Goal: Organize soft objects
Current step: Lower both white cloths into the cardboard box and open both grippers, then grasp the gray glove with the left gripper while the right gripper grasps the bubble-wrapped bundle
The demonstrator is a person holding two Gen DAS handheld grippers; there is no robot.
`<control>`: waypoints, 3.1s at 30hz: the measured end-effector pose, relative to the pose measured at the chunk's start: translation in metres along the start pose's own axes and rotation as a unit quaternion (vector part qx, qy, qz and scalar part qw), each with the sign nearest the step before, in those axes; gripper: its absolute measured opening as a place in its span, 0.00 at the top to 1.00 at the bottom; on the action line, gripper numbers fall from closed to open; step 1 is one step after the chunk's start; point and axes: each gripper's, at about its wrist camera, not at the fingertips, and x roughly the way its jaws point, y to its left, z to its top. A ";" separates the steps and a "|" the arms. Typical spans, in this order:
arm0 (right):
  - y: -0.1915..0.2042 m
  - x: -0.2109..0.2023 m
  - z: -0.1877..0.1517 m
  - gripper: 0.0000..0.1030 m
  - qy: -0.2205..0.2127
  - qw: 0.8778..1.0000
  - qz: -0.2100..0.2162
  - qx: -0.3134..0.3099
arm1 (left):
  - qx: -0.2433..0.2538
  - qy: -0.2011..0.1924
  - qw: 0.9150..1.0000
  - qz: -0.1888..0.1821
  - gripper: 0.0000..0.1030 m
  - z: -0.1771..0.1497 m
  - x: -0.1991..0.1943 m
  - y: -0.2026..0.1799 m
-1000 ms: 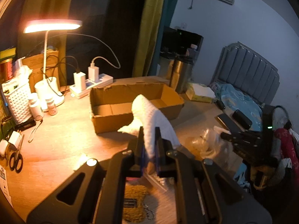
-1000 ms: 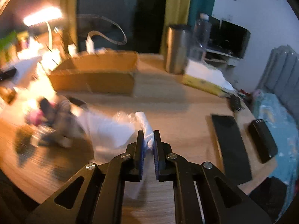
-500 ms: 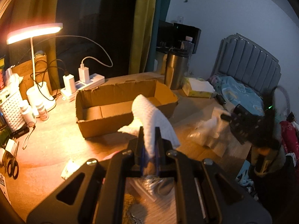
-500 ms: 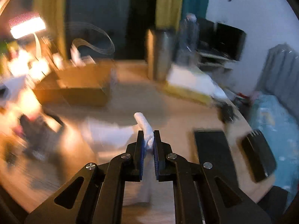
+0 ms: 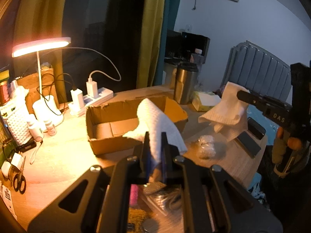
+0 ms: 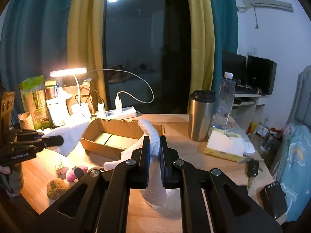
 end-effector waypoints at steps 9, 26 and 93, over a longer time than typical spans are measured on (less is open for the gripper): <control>0.017 0.032 0.027 0.90 -0.009 1.000 0.018 -0.015 | 0.001 -0.039 0.999 0.012 0.92 0.026 -0.001 0.020; 0.010 0.129 0.050 0.90 0.015 0.999 0.030 -0.010 | -0.022 -0.034 0.998 0.052 0.92 0.054 0.068 0.068; -0.008 0.090 -0.034 0.46 0.108 0.993 -0.011 0.044 | -0.033 0.071 0.997 -0.011 0.33 0.016 0.089 0.010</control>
